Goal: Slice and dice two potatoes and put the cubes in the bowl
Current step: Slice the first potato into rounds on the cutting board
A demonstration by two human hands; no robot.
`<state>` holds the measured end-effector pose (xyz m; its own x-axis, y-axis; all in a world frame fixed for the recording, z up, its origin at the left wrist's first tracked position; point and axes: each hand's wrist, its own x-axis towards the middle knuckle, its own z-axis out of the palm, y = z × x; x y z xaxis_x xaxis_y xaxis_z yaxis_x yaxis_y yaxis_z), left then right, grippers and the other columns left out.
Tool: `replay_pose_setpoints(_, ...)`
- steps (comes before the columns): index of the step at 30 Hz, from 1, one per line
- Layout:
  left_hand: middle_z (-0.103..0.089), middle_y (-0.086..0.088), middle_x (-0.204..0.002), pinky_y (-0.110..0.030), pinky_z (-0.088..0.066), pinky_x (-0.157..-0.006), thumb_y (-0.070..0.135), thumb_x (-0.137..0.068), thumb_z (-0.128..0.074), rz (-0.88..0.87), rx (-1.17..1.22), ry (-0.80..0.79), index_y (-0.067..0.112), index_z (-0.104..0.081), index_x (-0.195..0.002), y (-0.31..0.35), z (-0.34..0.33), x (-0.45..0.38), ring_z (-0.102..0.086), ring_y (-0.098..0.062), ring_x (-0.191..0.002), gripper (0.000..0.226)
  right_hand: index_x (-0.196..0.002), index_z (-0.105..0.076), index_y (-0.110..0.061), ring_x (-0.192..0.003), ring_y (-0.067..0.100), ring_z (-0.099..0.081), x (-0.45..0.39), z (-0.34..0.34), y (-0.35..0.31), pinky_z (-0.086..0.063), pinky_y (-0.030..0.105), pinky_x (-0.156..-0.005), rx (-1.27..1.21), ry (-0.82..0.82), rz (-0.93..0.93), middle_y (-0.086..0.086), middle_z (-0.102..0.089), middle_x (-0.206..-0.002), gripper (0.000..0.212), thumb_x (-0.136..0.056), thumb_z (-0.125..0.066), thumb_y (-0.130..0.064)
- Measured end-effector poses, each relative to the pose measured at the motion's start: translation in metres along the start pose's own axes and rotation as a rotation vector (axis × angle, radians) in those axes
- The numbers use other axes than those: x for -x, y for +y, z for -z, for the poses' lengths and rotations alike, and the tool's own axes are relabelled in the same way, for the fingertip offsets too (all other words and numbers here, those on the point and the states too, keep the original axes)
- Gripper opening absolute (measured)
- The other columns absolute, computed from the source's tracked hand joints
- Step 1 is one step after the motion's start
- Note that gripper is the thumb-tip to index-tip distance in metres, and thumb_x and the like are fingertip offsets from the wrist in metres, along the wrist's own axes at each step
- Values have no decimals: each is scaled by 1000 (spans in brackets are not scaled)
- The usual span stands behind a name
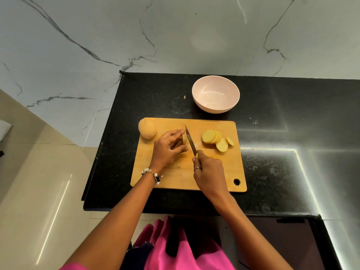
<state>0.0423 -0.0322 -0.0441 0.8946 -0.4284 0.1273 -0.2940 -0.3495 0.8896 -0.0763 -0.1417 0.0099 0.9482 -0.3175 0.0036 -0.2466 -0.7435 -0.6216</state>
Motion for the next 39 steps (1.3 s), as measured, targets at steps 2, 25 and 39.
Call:
replay_pose_setpoints(2,-56,3,-127,-33,-49,-97,15,-72,-78,-8,6,1,13,-58,-126,0,0,0,-53,-7,-118,57,-119,-57,-1,-67,30,-59,0,0,-1,-32,32,-55,28,-5,8,15,-66,-78,30,-99,-41,-17)
replay_pose_setpoints(25,-61,-2,-125,-16,-40,-101,15,-77,-75,-34,-5,48,12,-61,-122,-1,1,1,-53,-2,-117,48,-123,-47,2,-96,38,-56,-16,3,-38,-33,33,-66,344,-156,32,19,-55,-108,33,-96,-28,-1)
replay_pose_setpoints(39,-59,8,-120,-7,-38,-94,19,-71,-79,-8,38,58,11,-63,-120,-3,1,0,-49,8,-112,52,-97,-62,9,-35,28,-51,7,-32,-5,-21,25,-35,531,-61,14,12,-54,-57,33,-65,-71,8)
